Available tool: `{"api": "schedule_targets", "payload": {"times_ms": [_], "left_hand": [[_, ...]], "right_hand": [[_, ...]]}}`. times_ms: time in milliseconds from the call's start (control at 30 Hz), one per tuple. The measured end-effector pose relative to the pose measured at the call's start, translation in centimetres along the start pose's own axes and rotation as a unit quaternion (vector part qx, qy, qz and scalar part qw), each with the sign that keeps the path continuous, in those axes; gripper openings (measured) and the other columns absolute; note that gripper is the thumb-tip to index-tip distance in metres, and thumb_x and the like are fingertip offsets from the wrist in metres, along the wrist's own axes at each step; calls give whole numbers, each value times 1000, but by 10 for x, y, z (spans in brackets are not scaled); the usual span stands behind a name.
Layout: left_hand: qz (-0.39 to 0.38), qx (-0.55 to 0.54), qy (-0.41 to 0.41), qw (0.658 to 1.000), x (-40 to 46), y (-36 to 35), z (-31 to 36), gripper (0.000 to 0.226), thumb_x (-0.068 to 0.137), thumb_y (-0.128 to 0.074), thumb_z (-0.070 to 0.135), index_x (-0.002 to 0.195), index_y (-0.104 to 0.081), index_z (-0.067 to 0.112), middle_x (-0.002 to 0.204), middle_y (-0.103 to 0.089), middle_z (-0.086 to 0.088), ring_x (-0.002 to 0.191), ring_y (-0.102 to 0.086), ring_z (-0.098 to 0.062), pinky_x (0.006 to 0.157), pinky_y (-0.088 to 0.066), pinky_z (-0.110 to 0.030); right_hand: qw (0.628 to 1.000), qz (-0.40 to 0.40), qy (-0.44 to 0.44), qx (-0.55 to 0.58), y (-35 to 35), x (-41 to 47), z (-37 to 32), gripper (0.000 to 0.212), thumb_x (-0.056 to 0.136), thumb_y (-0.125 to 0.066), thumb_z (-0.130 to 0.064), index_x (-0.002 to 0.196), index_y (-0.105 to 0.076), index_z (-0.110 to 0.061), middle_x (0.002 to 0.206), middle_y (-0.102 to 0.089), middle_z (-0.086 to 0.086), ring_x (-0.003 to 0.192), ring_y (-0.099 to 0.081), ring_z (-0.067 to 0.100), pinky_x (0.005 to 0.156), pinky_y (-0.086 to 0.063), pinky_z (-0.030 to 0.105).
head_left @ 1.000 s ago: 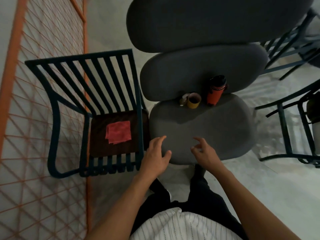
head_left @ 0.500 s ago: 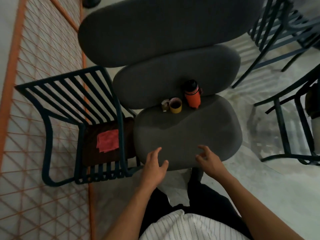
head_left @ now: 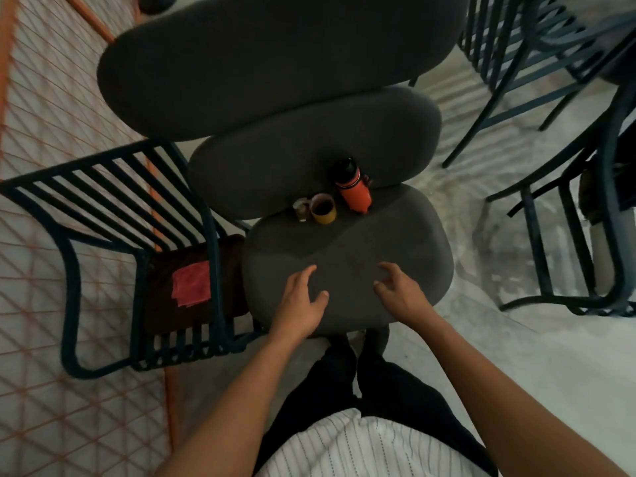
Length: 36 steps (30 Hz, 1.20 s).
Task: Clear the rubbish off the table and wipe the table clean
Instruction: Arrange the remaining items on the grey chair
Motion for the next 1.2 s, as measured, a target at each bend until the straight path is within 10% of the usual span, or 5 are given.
{"api": "schedule_targets", "payload": {"times_ms": [1200], "left_hand": [[40,-22,13,999,208,92,-8,65,100,-56,36,156,-22,39,162,-19,2,145,-33,-24,105,-35,-33]], "right_hand": [[997,4,14,-78,-42,192,-113,81,85,-70,-32,150,-24,-29,149,-25,7,129,-45,34,101,-46,43]]}}
Point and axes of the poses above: each hand's wrist, its own x-axis towards the middle knuckle, its own y-axis out of the back of the hand, z = x × y, the point moved 8 cm from there along x, towards the middle knuckle
